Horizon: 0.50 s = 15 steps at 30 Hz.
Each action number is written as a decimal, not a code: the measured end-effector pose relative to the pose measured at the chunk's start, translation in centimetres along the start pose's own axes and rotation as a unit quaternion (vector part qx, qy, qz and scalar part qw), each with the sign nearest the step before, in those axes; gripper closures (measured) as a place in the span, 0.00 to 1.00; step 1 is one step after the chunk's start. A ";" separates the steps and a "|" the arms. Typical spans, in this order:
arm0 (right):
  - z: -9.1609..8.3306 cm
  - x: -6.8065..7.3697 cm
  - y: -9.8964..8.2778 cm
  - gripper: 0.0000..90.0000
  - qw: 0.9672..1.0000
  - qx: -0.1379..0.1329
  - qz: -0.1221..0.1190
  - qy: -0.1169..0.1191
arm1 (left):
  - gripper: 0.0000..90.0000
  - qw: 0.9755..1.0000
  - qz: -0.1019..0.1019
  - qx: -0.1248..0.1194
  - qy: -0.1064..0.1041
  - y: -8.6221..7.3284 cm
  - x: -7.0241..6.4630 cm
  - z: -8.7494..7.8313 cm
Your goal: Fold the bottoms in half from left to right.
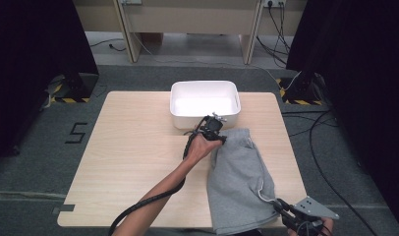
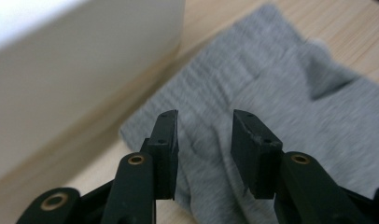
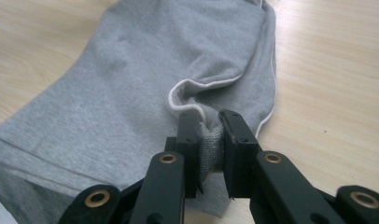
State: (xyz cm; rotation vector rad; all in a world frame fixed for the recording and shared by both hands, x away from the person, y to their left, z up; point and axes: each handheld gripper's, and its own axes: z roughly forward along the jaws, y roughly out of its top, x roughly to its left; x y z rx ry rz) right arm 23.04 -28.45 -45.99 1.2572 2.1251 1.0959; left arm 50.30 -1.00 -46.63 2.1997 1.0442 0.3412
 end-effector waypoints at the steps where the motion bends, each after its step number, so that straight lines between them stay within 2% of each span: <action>1: -0.2 0.0 0.2 0.88 1.000 -0.002 -0.002 -0.002 | 0.69 1.000 0.008 0.008 0.008 -0.4 0.0 0.5; 2: -0.5 0.0 0.4 0.88 1.000 -0.006 -0.004 -0.002 | 0.69 1.000 0.011 0.015 0.013 -0.8 0.0 1.1; 4: -1.2 0.0 0.8 0.88 1.000 -0.014 -0.010 -0.008 | 0.69 1.000 0.017 0.013 0.023 -1.3 0.0 1.8; 7: -2.2 -0.6 0.8 0.88 0.999 -0.007 -0.016 -0.027 | 0.69 0.999 0.032 0.016 0.032 -1.1 -0.2 1.9; 10: -1.7 -1.6 -0.2 0.88 0.999 0.032 -0.015 -0.038 | 0.69 0.998 0.039 0.019 0.038 -1.0 -0.4 2.0; 11: -1.1 -2.0 -0.7 0.88 0.998 0.054 -0.014 -0.035 | 0.69 0.998 0.040 0.019 0.038 -1.0 -0.4 2.0; 15: 0.7 -2.7 -1.8 0.88 0.994 0.103 -0.016 -0.026 | 0.68 0.998 0.037 0.013 0.039 -1.1 -0.3 2.1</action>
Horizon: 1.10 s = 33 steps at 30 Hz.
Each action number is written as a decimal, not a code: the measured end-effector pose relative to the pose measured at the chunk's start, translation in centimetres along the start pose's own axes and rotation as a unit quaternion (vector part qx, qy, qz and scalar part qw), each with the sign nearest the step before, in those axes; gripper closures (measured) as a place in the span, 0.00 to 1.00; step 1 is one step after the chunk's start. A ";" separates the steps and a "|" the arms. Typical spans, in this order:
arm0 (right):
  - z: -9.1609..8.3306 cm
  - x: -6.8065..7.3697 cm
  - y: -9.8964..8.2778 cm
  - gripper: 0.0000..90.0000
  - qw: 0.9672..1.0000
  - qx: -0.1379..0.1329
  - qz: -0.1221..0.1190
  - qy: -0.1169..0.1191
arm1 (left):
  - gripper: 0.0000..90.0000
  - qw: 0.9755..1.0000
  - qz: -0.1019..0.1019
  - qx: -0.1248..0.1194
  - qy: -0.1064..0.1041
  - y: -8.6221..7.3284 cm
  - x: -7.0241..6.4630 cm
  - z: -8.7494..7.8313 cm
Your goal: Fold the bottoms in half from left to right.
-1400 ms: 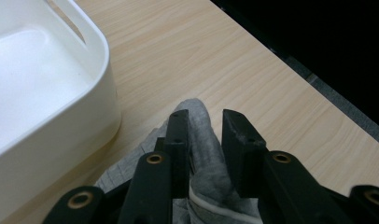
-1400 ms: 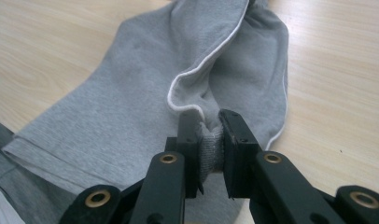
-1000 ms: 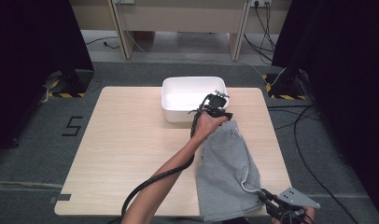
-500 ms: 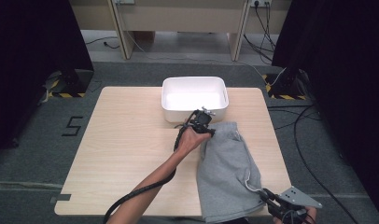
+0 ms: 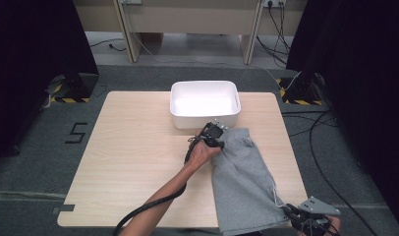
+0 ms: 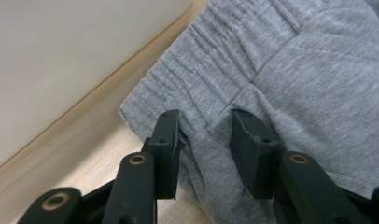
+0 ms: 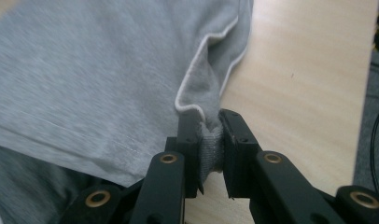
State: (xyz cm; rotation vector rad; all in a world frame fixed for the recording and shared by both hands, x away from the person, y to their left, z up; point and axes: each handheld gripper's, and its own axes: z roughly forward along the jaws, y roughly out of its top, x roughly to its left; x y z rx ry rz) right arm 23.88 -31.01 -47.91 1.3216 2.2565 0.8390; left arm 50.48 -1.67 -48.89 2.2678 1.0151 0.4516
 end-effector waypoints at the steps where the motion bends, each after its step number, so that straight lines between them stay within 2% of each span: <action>1: 0.2 0.0 -0.1 0.87 1.000 0.008 0.001 0.006 | 0.68 1.000 0.001 -0.001 0.001 0.0 0.0 0.0; 2: 0.3 -0.1 -0.1 0.86 1.000 0.008 -0.006 0.008 | 0.68 1.000 0.000 -0.003 0.000 0.0 0.0 0.0; 4: 0.1 -0.1 0.1 0.76 1.000 0.002 0.003 0.014 | 0.66 1.000 -0.005 -0.007 -0.002 -0.1 0.2 -0.1; 7: -1.3 -0.2 0.9 0.68 0.999 -0.027 0.008 0.018 | 0.61 0.999 -0.014 -0.025 -0.014 -0.3 0.4 -1.1; 10: -2.5 -0.8 2.5 0.65 0.998 -0.065 0.004 0.014 | 0.56 0.999 -0.026 -0.038 -0.029 -0.9 0.6 -2.3; 13: -2.3 -1.1 4.0 0.65 0.997 -0.072 -0.003 0.013 | 0.54 0.998 -0.030 -0.045 -0.039 -1.6 0.6 -3.2; 15: -1.2 -1.3 4.9 0.66 0.998 -0.061 -0.013 0.014 | 0.52 0.997 -0.037 -0.048 -0.044 -2.1 0.5 -3.5; 17: 0.5 -1.5 5.9 0.67 0.998 -0.051 -0.016 0.025 | 0.51 0.997 -0.036 -0.048 -0.049 -2.6 0.2 -3.5; 21: 4.3 -1.6 8.0 0.72 0.998 -0.018 -0.038 0.040 | 0.50 0.998 -0.027 -0.035 -0.051 -3.6 -0.7 -2.2; 23: 5.8 -1.4 8.8 0.77 0.998 -0.001 -0.047 0.035 | 0.50 0.998 -0.025 -0.034 -0.046 -4.0 -0.9 -1.3; 24: 6.8 -1.5 9.2 0.79 0.998 0.016 -0.054 0.028 | 0.49 0.998 -0.029 -0.037 -0.044 -4.0 -0.8 -1.2; 26: 8.3 -2.1 9.6 0.80 0.998 0.028 -0.050 0.023 | 0.49 0.998 -0.025 -0.035 -0.042 -3.9 -0.8 -1.2; 28: 9.4 -2.5 9.8 0.80 0.998 0.039 -0.050 0.021 | 0.49 0.999 -0.018 -0.032 -0.040 -3.8 -0.8 -1.2; 30: 10.1 -2.8 10.0 0.85 0.997 0.050 -0.054 0.027 | 0.49 0.999 -0.014 -0.032 -0.036 -3.8 -0.7 -1.2; 33: 10.0 -2.6 9.9 0.92 0.996 0.058 -0.057 0.027 | 0.50 0.999 -0.011 -0.034 -0.034 -3.8 -0.5 -1.2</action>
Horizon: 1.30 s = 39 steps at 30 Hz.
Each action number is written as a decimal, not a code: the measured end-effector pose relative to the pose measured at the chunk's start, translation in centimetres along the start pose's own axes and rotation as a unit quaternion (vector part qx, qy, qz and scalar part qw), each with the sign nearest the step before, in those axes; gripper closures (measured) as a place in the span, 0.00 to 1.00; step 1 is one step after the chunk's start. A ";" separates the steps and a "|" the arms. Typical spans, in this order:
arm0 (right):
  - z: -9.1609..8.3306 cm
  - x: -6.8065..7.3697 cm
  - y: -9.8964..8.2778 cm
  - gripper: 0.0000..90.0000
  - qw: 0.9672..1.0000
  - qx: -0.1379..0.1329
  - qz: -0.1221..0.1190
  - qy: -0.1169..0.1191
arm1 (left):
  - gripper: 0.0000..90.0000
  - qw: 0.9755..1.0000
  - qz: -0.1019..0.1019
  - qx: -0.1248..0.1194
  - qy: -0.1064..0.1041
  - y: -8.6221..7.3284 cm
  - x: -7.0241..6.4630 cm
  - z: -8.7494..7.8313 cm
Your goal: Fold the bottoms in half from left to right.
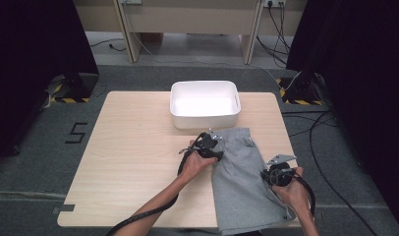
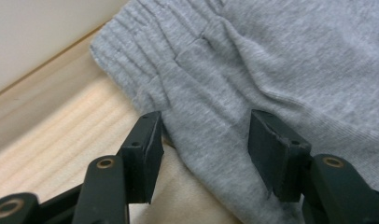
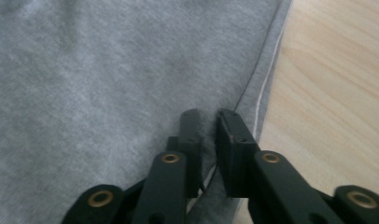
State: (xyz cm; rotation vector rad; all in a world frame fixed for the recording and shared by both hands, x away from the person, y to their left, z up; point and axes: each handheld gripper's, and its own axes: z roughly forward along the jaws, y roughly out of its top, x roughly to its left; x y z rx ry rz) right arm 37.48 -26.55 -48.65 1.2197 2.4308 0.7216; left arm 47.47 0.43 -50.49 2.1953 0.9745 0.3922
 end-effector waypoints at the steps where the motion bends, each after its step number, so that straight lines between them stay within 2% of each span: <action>1: -0.1 0.1 -0.1 0.93 1.000 0.002 -0.002 0.003 | 0.50 1.000 -0.001 -0.001 0.001 0.0 0.1 0.0; 4: -0.6 0.9 -0.4 0.96 1.000 0.005 -0.007 0.027 | 0.50 1.000 0.008 -0.001 0.012 -0.2 0.6 -0.2; 6: -0.9 2.1 -0.5 0.96 0.998 0.002 -0.013 0.053 | 0.51 1.000 0.005 -0.002 0.013 -0.3 0.9 -0.3; 8: -1.0 2.6 -0.5 0.96 0.998 0.000 -0.015 0.062 | 0.52 1.000 0.002 -0.003 0.015 -0.4 1.1 -0.4; 10: -1.2 2.4 -0.2 0.97 0.999 -0.005 -0.019 0.051 | 0.52 1.000 0.002 -0.005 0.017 -0.5 1.2 -0.5; 15: -3.2 1.6 -0.2 0.97 0.999 -0.033 -0.008 0.038 | 0.52 1.000 -0.006 -0.008 0.014 -0.7 1.4 -0.5; 17: -3.4 1.3 -0.4 0.97 0.999 -0.033 -0.003 0.031 | 0.52 1.000 -0.008 -0.010 0.014 -0.8 1.4 -0.5; 21: -1.3 1.0 -1.3 0.97 1.000 -0.002 0.005 0.028 | 0.53 1.000 -0.015 -0.008 0.007 -0.9 1.4 -0.7; 22: -0.9 0.9 -1.3 0.96 1.000 -0.002 0.005 0.026 | 0.53 1.000 -0.017 -0.008 0.002 -1.0 1.5 -0.8; 24: -1.0 0.6 -1.0 0.95 0.999 0.004 0.003 0.032 | 0.51 1.000 -0.024 -0.013 -0.006 -1.2 1.6 -1.1; 28: -1.1 0.4 -0.5 0.82 1.000 -0.004 0.009 0.029 | 0.48 0.999 -0.027 -0.026 -0.020 -2.0 1.5 -2.3; 29: -1.4 0.3 -0.2 0.78 0.999 -0.014 0.022 0.030 | 0.47 0.999 -0.027 -0.029 -0.022 -2.2 1.4 -2.6; 30: -1.5 0.1 0.1 0.73 0.999 -0.022 0.022 0.025 | 0.47 0.999 -0.029 -0.033 -0.028 -2.5 1.3 -3.1; 34: -1.8 -0.4 2.0 0.68 0.998 -0.054 0.028 0.003 | 0.44 0.998 -0.022 -0.042 -0.039 -3.7 0.5 -4.5; 37: -1.0 -0.6 3.8 0.66 0.998 -0.064 0.021 0.003 | 0.41 0.998 -0.012 -0.047 -0.043 -4.8 -0.4 -5.4; 39: -0.1 -0.4 5.2 0.65 0.998 -0.060 0.013 0.001 | 0.40 0.998 -0.003 -0.048 -0.047 -5.5 -1.2 -5.8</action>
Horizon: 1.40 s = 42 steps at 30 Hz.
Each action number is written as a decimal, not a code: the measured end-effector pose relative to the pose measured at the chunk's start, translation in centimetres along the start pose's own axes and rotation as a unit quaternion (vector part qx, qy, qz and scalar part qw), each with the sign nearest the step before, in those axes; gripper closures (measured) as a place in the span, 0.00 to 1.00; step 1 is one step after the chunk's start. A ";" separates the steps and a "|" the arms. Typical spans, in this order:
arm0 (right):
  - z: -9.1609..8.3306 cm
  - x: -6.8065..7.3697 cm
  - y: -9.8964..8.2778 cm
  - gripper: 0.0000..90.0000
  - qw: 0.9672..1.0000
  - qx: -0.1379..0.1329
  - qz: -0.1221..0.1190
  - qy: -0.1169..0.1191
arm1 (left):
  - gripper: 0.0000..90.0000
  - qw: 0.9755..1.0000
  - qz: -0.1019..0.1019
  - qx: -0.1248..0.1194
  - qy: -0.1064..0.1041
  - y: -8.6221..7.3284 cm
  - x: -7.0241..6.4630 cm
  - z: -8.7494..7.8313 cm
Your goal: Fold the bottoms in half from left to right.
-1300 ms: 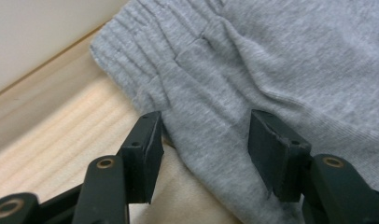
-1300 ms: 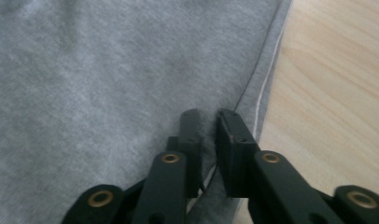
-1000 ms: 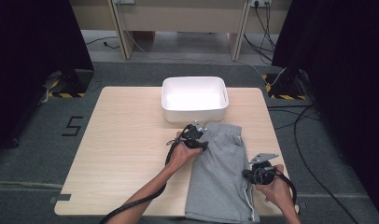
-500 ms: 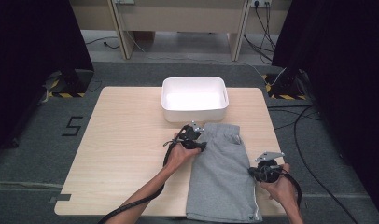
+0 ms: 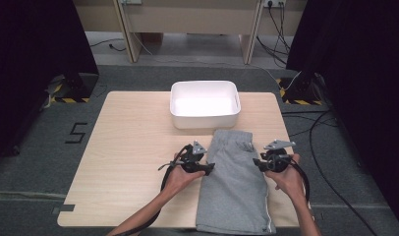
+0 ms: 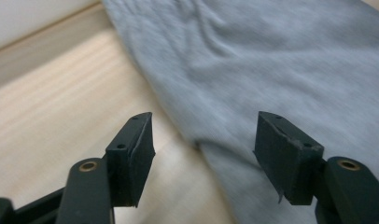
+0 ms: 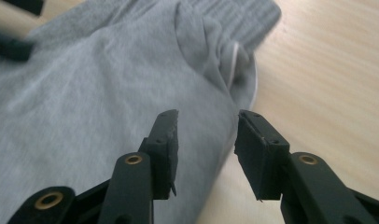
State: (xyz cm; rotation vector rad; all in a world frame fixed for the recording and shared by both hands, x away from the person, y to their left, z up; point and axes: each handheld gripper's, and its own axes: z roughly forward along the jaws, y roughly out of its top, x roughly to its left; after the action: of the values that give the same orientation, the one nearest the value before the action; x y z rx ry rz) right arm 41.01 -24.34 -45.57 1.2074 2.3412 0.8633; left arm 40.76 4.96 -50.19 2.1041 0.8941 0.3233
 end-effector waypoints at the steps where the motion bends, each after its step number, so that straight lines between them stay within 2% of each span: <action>1: 0.4 0.0 0.4 0.64 1.000 0.001 -0.004 0.001 | 0.39 1.000 0.003 -0.002 -0.001 -0.3 -0.4 -0.2; 5: 3.0 0.0 2.0 0.64 1.000 0.017 -0.012 0.003 | 0.37 1.000 0.024 0.007 0.001 -1.7 -1.4 -0.7; 7: 4.2 -0.2 2.2 0.65 0.999 0.033 -0.010 -0.009 | 0.37 0.999 0.047 0.016 0.015 -2.4 -1.8 -1.0; 10: 6.1 -0.8 2.0 0.66 0.998 0.059 -0.012 -0.029 | 0.38 0.998 0.060 0.010 0.020 -3.3 -2.1 -1.9; 12: 6.3 -1.2 2.0 0.66 0.999 0.047 0.007 -0.022 | 0.39 0.997 0.070 0.010 0.023 -3.8 -2.3 -2.5; 14: 6.5 -1.3 2.1 0.66 0.999 0.047 0.010 -0.020 | 0.40 0.997 0.076 0.009 0.026 -4.3 -2.4 -3.0; 18: 6.7 -0.9 2.5 0.66 0.998 0.053 0.001 -0.026 | 0.41 0.997 0.077 0.000 0.029 -5.0 -2.5 -3.6; 22: 7.0 -0.6 2.8 0.66 0.999 0.051 0.006 -0.017 | 0.41 0.997 0.069 0.000 0.026 -5.4 -2.0 -4.1; 29: 7.4 0.3 3.3 0.66 0.999 0.050 0.001 -0.011 | 0.41 0.997 0.074 0.003 0.034 -5.8 -1.6 -4.7; 37: 8.1 1.5 4.0 0.66 0.999 0.044 -0.002 0.002 | 0.41 0.997 0.066 0.006 0.039 -6.7 -0.6 -5.9; 42: 8.7 2.4 4.6 0.66 0.999 0.042 -0.005 0.012 | 0.41 0.996 0.066 0.007 0.051 -7.4 0.1 -6.9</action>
State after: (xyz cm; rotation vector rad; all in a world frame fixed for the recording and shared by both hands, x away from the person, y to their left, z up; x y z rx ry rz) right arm 47.29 -17.23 -49.13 1.2233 2.4231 0.7866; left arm 33.74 12.22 -51.46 2.1811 0.8191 0.4989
